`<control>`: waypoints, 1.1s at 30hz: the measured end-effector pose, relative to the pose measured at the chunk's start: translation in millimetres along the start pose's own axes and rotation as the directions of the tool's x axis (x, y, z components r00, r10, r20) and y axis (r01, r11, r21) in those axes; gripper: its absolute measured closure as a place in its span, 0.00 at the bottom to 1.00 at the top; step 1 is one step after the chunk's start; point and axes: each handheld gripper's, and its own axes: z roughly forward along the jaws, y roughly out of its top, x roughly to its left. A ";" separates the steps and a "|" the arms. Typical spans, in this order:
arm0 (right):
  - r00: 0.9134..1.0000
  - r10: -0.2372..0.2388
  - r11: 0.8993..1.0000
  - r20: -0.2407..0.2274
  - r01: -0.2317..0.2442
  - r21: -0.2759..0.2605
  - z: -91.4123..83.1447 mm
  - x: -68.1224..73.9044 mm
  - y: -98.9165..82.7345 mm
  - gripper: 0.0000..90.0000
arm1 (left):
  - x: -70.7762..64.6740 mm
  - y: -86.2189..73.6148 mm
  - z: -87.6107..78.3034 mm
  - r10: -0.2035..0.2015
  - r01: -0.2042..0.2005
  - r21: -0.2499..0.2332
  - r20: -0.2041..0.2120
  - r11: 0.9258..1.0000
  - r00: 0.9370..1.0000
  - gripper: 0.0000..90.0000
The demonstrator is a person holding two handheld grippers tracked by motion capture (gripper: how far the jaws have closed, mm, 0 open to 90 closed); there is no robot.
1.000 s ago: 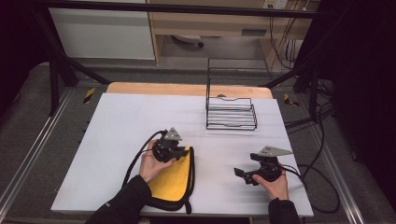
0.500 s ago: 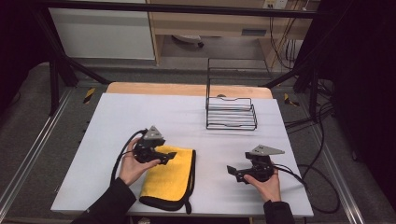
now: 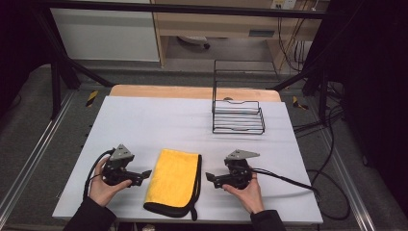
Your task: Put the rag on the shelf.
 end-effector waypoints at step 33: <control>0.989 0.149 0.984 -0.019 -0.146 0.099 46.2 49.4 -0.6 0.89 | 15.5 -15.4 -11.5 -0.052 0.050 -0.044 -0.045 0.998 0.998 0.16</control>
